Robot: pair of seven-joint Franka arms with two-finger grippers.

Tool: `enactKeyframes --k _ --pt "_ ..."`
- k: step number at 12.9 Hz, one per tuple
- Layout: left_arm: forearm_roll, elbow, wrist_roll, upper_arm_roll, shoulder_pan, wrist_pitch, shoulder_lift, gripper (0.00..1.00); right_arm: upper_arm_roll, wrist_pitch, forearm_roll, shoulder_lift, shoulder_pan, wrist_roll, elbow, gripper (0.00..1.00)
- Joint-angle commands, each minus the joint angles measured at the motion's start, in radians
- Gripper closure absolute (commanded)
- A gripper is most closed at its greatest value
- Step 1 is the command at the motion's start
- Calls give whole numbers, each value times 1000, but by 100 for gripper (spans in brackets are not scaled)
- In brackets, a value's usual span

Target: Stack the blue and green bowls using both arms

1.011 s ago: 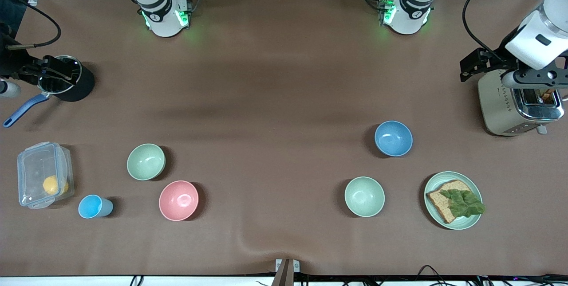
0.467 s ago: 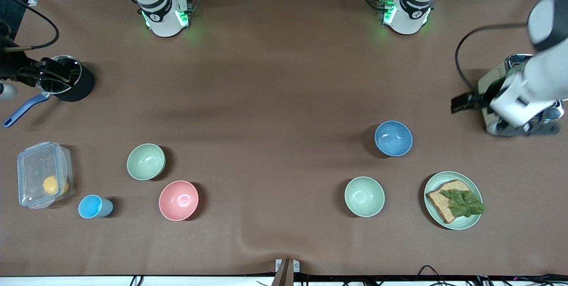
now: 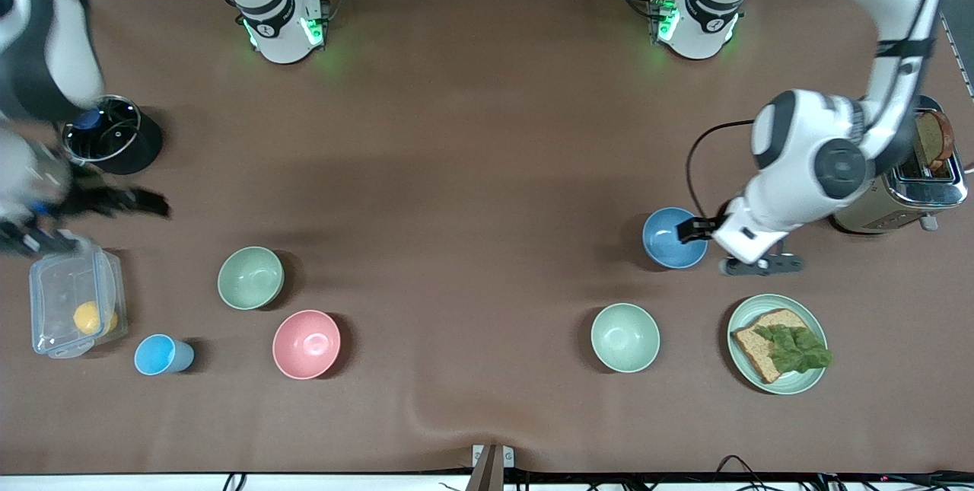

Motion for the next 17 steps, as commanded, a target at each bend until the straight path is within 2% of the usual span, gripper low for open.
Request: enactKeyframes --k 1,4,10,13,17 --pt "19 -102 -13 3 4 124 18 0 8 137 39 190 -8 0 46 0" --pt "19 -102 -5 4 13 133 37 0 9 264 45 310 18 0 43 0" --pt "80 -105 4 4 61 133 66 2 9 340 45 378 30 -2 10 0" --pt "80 -105 4 4 63 133 84 12 9 306 45 353 30 3 11 0" --pt "79 -103 4 6 66 133 98 47 9 228 45 307 36 0 22 0"
